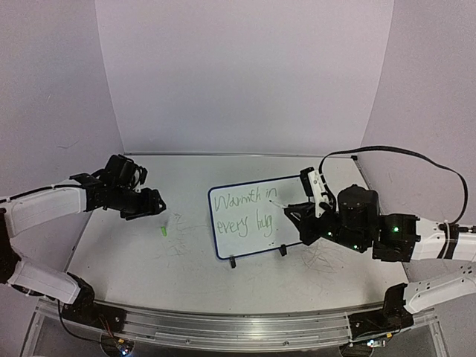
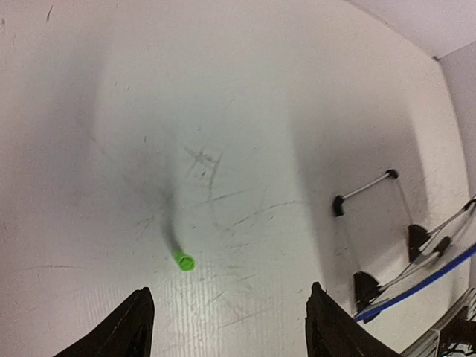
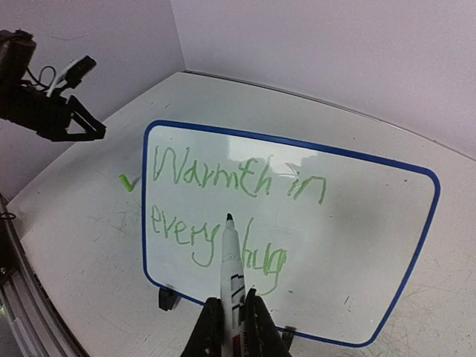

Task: Write a sentence on the whiteboard
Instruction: Pick up the pen cap from the center of the board.

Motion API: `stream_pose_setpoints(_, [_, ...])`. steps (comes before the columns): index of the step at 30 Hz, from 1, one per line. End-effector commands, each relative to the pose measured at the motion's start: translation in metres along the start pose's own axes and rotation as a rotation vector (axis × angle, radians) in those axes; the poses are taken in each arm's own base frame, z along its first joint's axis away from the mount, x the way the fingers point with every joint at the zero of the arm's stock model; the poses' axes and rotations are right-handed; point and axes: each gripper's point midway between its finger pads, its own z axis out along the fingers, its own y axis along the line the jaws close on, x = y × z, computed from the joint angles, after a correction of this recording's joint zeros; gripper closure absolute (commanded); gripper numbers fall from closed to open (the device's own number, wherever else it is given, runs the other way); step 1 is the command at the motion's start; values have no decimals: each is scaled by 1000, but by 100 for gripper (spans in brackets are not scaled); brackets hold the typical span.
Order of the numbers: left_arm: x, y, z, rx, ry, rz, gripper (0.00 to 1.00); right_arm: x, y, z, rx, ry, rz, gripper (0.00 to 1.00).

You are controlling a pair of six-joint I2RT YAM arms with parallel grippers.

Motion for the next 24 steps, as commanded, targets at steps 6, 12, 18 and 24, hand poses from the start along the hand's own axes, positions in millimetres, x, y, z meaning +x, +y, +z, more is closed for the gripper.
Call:
stream_pose_setpoints(6, [36, 37, 52, -201, 237, 10, 30, -33, 27, -21, -173, -83, 8, 100])
stream_pose_setpoints(12, [39, 39, 77, -205, 268, 24, 48, -31, 21, -26, -156, -93, 27, 100])
stream_pose_setpoints(18, [41, 39, 93, -204, 289, 47, 56, -30, 17, -26, -140, -103, 52, 100])
stream_pose_setpoints(24, [38, 37, 99, -198, 291, 62, 74, -28, 15, -24, -129, -104, 72, 100])
